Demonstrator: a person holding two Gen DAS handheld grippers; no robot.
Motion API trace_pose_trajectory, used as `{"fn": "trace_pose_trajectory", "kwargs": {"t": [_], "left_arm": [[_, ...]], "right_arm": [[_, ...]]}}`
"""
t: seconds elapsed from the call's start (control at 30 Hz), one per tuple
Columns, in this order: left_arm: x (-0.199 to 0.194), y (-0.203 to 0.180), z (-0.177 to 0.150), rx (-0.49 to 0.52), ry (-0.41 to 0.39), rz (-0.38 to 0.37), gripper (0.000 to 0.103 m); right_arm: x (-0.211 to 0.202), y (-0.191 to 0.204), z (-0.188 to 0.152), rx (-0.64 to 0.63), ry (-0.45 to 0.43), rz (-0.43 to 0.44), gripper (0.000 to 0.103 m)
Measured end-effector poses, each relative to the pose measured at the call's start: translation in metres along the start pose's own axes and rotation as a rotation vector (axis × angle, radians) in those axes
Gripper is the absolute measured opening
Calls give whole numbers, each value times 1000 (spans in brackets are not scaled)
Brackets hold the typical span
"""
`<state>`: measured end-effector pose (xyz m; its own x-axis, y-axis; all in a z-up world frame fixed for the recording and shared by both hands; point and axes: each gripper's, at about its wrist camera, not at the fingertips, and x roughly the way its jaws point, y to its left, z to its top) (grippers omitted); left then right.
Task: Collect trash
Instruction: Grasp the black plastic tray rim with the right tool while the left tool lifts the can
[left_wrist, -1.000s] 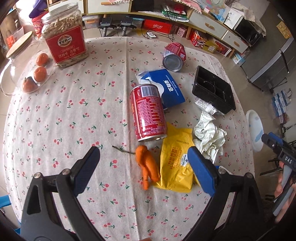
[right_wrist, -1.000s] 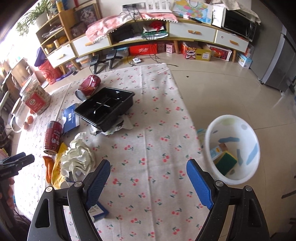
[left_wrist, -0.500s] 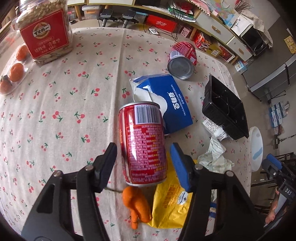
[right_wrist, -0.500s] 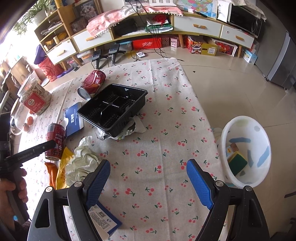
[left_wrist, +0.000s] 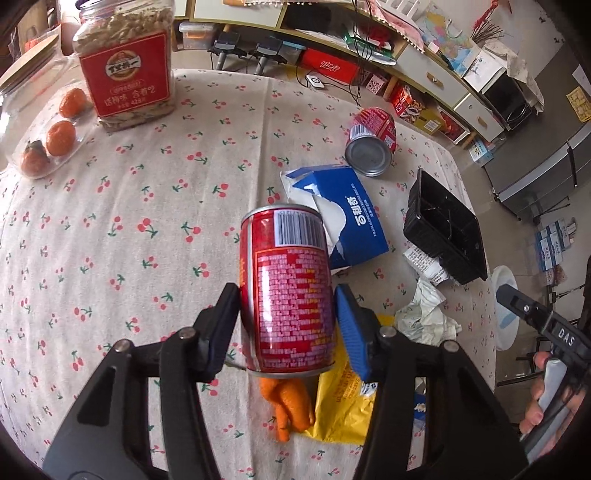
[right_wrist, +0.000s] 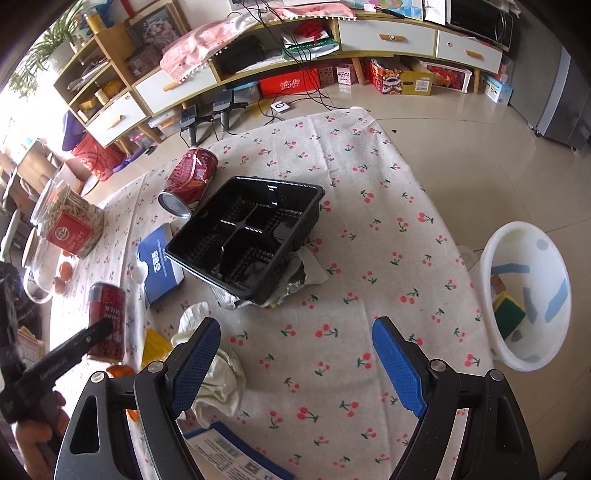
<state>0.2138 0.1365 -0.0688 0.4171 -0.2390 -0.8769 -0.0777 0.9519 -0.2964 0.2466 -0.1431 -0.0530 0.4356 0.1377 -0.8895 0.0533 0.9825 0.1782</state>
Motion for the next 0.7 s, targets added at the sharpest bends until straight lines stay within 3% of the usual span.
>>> {"fn": "trace_pose_trajectory", "kwargs": {"t": [0.27,0.47,0.7], "left_arm": [[-21,7,1,2,-45,-8,54],[-35,7,5,3,-96,-9,54],[-36,9,0,13,-109,4,54]], "right_arm": [[14,-1,31,93,-10,26,86],[49,12,39,113,21,44,86],[66,28,39,56,-7,-45,86]]}}
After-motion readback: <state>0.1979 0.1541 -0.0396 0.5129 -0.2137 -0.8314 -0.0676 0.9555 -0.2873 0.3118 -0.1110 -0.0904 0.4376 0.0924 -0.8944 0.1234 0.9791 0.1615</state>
